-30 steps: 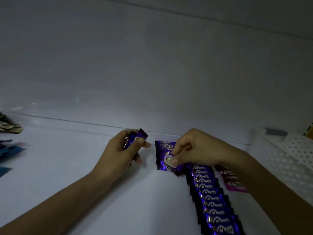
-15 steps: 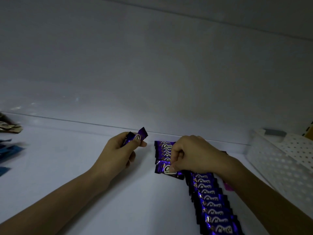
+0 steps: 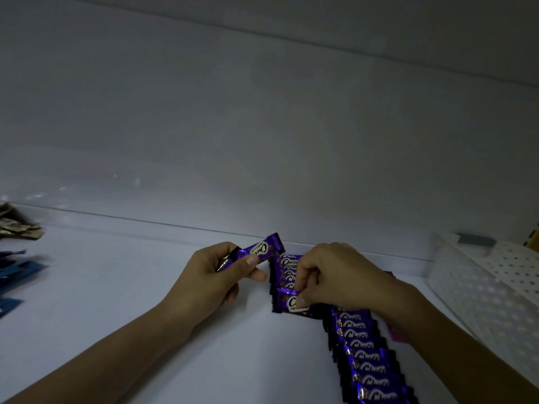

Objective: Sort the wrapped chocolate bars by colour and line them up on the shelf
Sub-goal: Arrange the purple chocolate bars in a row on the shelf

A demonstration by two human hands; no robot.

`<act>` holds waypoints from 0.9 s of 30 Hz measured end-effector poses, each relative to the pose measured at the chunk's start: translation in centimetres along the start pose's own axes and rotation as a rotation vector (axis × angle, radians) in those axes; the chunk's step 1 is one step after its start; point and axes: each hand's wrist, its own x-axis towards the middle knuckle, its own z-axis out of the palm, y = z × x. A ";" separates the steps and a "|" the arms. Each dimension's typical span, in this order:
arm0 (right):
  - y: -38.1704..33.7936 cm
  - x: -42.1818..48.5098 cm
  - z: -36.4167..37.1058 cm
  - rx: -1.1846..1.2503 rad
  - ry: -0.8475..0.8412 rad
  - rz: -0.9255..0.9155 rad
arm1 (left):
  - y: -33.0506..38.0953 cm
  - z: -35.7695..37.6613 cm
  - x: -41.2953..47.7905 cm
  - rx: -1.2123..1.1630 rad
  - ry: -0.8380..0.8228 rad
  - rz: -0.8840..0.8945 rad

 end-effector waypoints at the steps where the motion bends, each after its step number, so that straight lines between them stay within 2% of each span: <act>1: 0.1 -0.1 -0.4 0.018 -0.005 0.015 | 0.0 0.0 0.0 0.003 -0.004 0.014; 3: 0.3 -0.3 -1.3 0.105 0.002 0.046 | 0.0 -0.1 0.0 0.005 -0.014 0.047; 7: -0.5 -0.5 -1.4 0.448 -0.031 0.022 | 0.3 0.0 -0.2 -0.058 -0.078 0.072; 11: -2.3 -0.3 0.9 0.710 0.192 -0.062 | 0.4 0.4 -0.4 -0.115 -0.124 0.019; 14: -2.8 -0.4 1.7 0.896 0.241 -0.028 | 0.5 0.5 -0.3 -0.113 -0.096 0.104; 17: -2.6 -0.4 1.6 1.027 0.255 0.030 | 0.4 0.5 -0.2 -0.097 -0.084 0.156; 21: -2.5 -0.4 1.8 1.071 0.178 0.010 | 0.2 0.8 -0.6 -0.066 -0.125 0.181; 23: -2.5 -0.4 1.7 1.084 0.136 -0.018 | 0.0 0.7 -0.7 0.171 -0.051 0.344; 25: -2.3 -0.3 1.3 1.120 0.095 -0.034 | 0.3 -0.2 -0.7 0.602 0.098 0.641; 27: -2.0 -0.2 0.8 1.147 0.069 -0.046 | 0.9 -1.2 -0.6 0.922 0.142 0.930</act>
